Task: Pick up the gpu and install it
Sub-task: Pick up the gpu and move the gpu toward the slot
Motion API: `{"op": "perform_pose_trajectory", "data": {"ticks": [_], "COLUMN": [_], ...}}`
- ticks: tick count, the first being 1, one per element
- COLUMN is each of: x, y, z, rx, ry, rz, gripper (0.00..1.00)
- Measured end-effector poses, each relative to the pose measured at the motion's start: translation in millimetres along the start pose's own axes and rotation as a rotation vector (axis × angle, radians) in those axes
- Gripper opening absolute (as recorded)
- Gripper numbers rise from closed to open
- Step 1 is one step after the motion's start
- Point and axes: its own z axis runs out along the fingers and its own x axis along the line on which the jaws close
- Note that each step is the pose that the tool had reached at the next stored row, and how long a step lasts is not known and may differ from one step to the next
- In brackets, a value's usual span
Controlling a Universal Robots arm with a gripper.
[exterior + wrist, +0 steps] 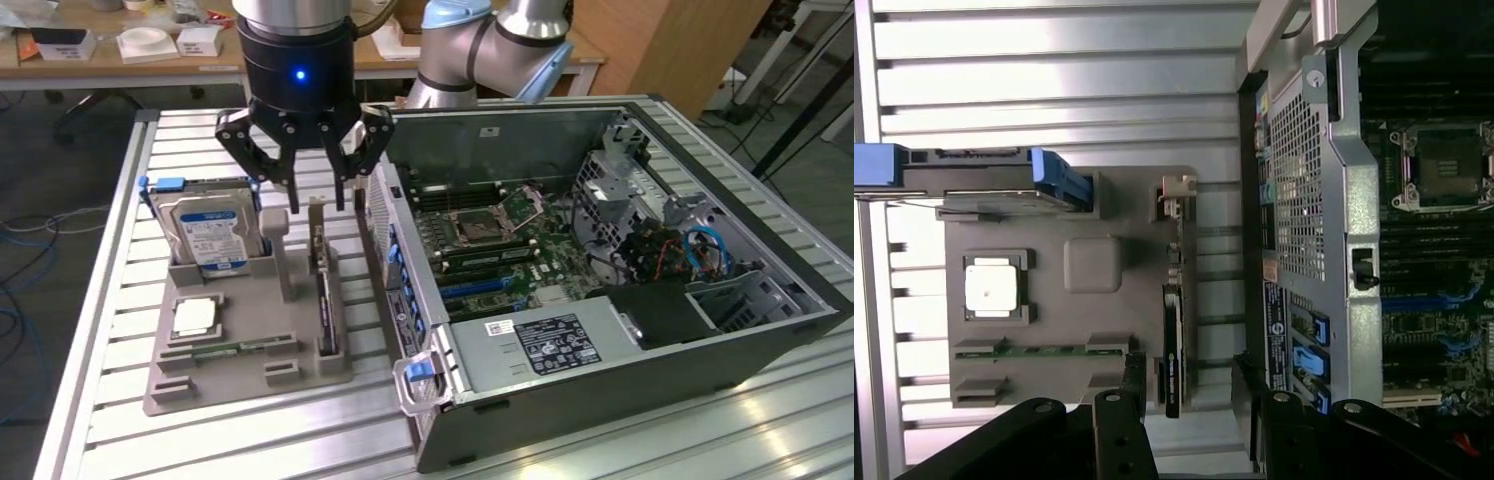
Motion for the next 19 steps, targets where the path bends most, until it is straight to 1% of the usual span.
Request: {"op": "perform_pose_trajectory", "data": {"ticks": [19], "x": [0.1], "y": [-2.1], "z": [10.5], "rx": [0.0001], "ry": [0.0], "rz": [0.0], "gripper": [0.47]}}
